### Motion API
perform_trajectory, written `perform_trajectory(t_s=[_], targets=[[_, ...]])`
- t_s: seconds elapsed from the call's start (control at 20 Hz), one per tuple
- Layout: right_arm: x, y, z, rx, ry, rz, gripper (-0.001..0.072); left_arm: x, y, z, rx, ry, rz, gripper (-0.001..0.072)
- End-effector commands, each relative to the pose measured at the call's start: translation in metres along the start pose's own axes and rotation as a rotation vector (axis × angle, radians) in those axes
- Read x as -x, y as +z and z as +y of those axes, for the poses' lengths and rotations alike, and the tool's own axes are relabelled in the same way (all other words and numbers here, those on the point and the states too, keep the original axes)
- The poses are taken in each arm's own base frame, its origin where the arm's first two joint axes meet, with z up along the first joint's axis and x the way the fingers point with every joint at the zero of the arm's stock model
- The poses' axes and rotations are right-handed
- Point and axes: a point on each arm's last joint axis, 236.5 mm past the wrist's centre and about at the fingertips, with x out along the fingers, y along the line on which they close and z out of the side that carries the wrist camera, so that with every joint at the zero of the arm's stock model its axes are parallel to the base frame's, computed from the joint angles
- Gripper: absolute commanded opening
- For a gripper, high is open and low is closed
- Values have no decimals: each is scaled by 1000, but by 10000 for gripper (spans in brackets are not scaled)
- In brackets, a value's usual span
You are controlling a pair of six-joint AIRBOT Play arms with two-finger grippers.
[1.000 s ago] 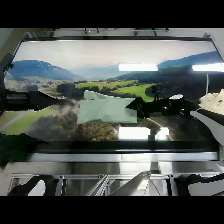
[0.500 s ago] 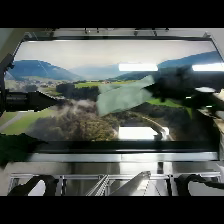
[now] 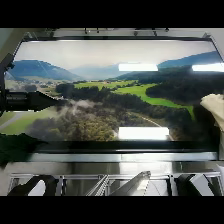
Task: Fold the shirts.
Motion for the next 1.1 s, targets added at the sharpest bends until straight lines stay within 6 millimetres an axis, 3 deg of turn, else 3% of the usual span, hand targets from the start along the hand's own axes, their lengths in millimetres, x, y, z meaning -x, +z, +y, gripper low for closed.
perform_trajectory(t_s=[0.0, 0.1, 0.3, 0.35, 0.4, 0.45, 0.55, 0.7, 0.85, 1.05], targets=[[-9, -29, -92, -53, -251, 169, 17, 0, -2, 0, -1, -4, 10, 23], [-17, -42, -106, -63, -278, 240, 18, 0, -1, 0, -1, -3, 7, 23], [-18, -50, -97, -54, -248, 278, 28, -2, 1, -1, -7, -1, -1, 23], [-16, -55, -93, -60, -239, 298, 180, -2, 1, -2, -7, -3, 0, 23], [-16, -58, -86, -77, -213, 311, 538, -3, 0, -3, -10, -4, 3, 23], [-16, -58, -76, -101, -175, 309, 699, -4, 0, -4, -13, -6, 4, 24], [-15, -53, -38, -155, -36, 285, 700, -6, 2, -5, -23, -4, -4, 25], [5, -52, 36, -211, 228, 289, 696, -10, 3, -10, -39, -9, -1, 26], [34, -93, 118, -75, 430, 411, 692, -16, 3, -18, -60, -18, 1, 27], [61, -151, 191, 173, 542, 456, 692, -31, -1, -39, -120, -48, 24, 26]])
